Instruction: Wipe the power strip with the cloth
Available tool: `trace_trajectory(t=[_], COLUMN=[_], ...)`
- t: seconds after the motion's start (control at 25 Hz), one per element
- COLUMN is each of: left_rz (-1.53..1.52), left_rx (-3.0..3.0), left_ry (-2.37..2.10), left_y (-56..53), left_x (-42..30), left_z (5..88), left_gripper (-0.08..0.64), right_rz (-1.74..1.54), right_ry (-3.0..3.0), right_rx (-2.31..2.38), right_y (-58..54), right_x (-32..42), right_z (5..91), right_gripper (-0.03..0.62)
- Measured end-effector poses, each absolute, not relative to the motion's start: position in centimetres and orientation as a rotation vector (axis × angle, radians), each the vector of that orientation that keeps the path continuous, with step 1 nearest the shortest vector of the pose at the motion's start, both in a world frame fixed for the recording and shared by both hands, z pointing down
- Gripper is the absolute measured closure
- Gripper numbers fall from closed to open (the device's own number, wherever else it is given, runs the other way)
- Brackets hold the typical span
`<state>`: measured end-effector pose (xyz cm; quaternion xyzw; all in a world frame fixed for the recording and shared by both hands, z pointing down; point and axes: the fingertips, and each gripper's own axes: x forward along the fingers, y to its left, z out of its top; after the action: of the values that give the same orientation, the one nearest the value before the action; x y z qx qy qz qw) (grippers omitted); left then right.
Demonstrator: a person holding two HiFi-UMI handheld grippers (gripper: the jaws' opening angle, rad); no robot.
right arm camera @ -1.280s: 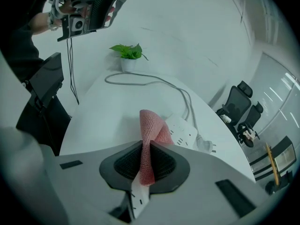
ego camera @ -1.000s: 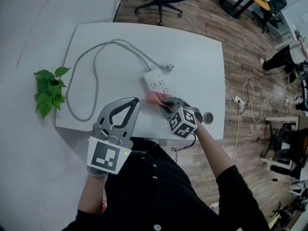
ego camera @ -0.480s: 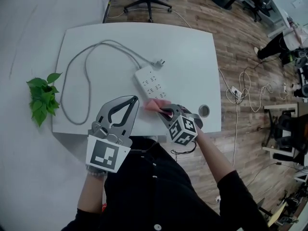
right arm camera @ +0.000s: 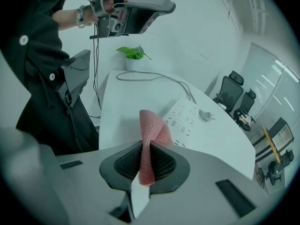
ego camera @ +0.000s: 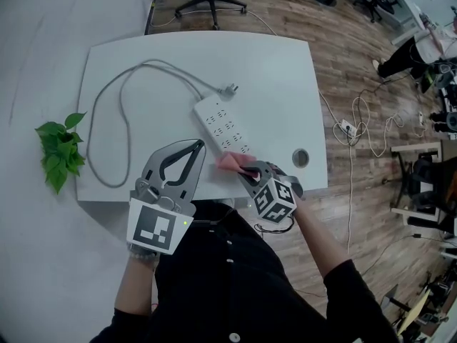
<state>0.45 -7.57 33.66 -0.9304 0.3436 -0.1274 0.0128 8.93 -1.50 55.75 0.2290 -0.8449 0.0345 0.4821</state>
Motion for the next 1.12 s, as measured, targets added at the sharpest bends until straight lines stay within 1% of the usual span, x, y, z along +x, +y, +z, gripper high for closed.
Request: trace_trajectory(t=[0.24,0.4,0.8,1.12], left_rz=[-0.405,-0.350,-0.323,-0.338], left_rx=[-2.911,-2.920,-2.898,-2.898], left_ry=[1.053,1.031,0.946,0.897], left_y=[-7.5,-8.0,-8.6,-8.4], left_x=[1.1,2.0,3.6,4.5], left_z=[33.7,33.0,31.6,31.4], left_gripper=[0.548,0.548,0.548,0.548], right_rz=[0.133,0.159,0.149,0.104], right_ry=[-2.076,-2.101,-2.132,-2.146], right_rx=[0.645,0.770,1.242,1.546], right_y=[-1.0,-1.7,-3.6,-3.2], right_x=[9.8,10.3,13.6,16.0], right_z=[55.0,53.2,45.4,38.8], right_gripper=[0.535,0.535,0.535,0.535])
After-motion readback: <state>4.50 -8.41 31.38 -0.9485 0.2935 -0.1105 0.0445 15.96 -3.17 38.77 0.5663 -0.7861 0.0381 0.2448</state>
